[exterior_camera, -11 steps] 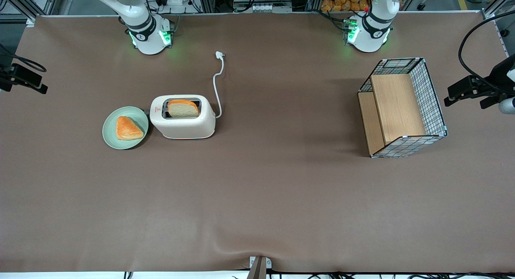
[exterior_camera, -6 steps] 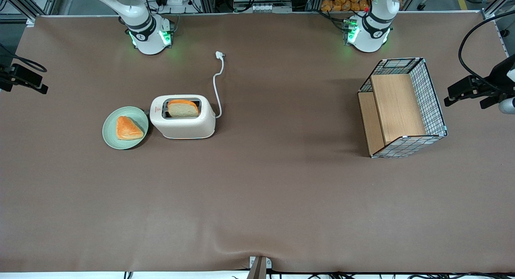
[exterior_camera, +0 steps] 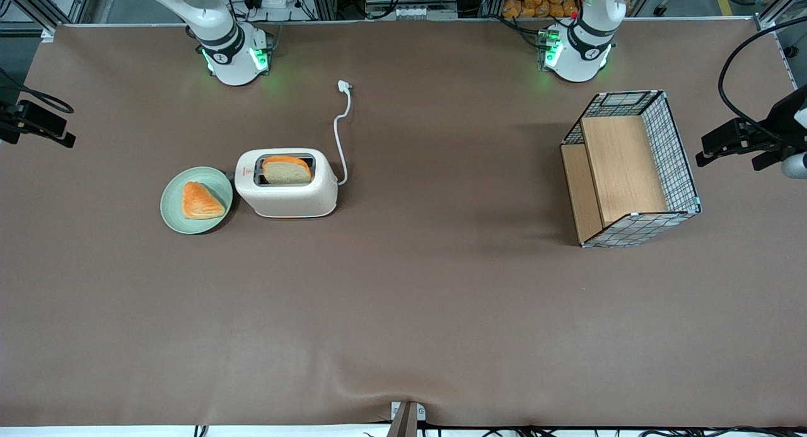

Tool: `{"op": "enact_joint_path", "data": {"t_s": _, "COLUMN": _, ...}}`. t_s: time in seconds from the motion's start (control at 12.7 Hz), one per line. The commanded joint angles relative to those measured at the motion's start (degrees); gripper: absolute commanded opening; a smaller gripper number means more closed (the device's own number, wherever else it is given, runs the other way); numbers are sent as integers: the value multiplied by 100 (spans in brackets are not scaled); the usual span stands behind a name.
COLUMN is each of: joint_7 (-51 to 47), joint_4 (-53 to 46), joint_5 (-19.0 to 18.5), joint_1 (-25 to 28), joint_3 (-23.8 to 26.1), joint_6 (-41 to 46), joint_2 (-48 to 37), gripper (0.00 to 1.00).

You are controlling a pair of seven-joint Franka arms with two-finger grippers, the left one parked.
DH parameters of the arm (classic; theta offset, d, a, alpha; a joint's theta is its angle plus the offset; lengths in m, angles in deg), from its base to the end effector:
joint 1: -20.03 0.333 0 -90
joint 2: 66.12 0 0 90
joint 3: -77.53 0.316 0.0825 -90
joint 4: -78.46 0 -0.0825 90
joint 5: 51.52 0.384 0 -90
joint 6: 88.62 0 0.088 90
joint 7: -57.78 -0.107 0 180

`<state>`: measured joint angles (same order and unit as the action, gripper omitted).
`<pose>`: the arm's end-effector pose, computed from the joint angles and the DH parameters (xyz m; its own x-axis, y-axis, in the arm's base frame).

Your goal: Press toaster button with right arm

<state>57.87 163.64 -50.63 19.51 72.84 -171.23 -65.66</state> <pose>0.5418 -0.0474 0.6483 0.9948 -0.0872 -0.0528 -0.0881 -0.9960 -0.0149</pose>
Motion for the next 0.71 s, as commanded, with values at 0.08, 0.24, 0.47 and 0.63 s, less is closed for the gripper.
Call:
{"op": "enact_joint_path", "data": {"t_s": 0.08, "joint_7": -26, "joint_4": 42, "joint_5": -10, "joint_1": -81, "joint_3": 56, "joint_6": -44, "joint_2": -38, "gripper": 100}}
{"op": "enact_joint_path", "data": {"t_s": 0.24, "joint_7": -17, "joint_4": 16, "joint_5": -10, "joint_1": -37, "joint_3": 73, "joint_6": -9, "joint_2": -20, "gripper": 100}}
{"op": "enact_joint_path", "data": {"t_s": 0.47, "joint_7": 35, "joint_4": 25, "joint_5": -10, "joint_1": 95, "joint_3": 126, "joint_6": 44, "joint_2": 102, "gripper": 100}}
{"op": "enact_joint_path", "data": {"t_s": 0.63, "joint_7": 27, "joint_4": 68, "joint_5": -1, "joint_1": 121, "joint_3": 126, "joint_6": 157, "joint_2": 199, "gripper": 100}}
